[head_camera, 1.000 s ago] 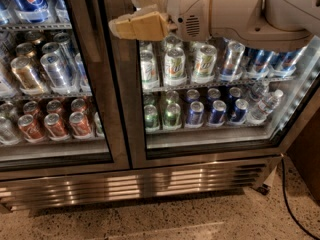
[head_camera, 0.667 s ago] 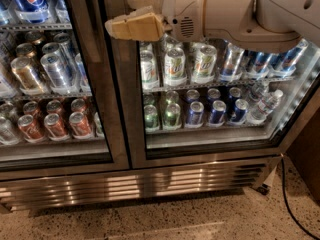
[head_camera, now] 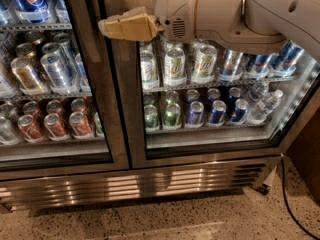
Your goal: Open right fridge door
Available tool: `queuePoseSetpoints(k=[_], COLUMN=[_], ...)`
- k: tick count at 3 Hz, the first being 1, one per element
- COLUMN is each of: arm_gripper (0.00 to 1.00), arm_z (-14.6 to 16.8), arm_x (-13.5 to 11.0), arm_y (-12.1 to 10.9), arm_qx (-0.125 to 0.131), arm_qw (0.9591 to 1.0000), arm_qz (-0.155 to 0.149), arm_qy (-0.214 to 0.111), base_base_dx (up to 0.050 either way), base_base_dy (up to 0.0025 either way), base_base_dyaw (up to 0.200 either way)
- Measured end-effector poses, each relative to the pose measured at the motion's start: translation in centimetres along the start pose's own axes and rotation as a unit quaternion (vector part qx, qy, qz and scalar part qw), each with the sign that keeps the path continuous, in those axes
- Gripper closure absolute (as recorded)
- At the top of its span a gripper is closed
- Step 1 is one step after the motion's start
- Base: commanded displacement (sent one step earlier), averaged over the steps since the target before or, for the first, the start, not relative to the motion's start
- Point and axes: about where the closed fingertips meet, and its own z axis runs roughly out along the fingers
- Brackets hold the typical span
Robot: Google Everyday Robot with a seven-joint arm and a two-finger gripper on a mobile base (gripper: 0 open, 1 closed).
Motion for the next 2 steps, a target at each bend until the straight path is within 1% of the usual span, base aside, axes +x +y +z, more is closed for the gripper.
queuePoseSetpoints(k=[2], arm_gripper=[0.39], arm_z=[1.59], arm_x=[-0.09], arm_y=[0.13], arm_qx=[-0.013], arm_qw=[0.9997], arm_qz=[0.002], arm_qy=[-0.018], base_base_dx=[0.000], base_base_dy=[0.00000], base_base_dyaw=[0.000])
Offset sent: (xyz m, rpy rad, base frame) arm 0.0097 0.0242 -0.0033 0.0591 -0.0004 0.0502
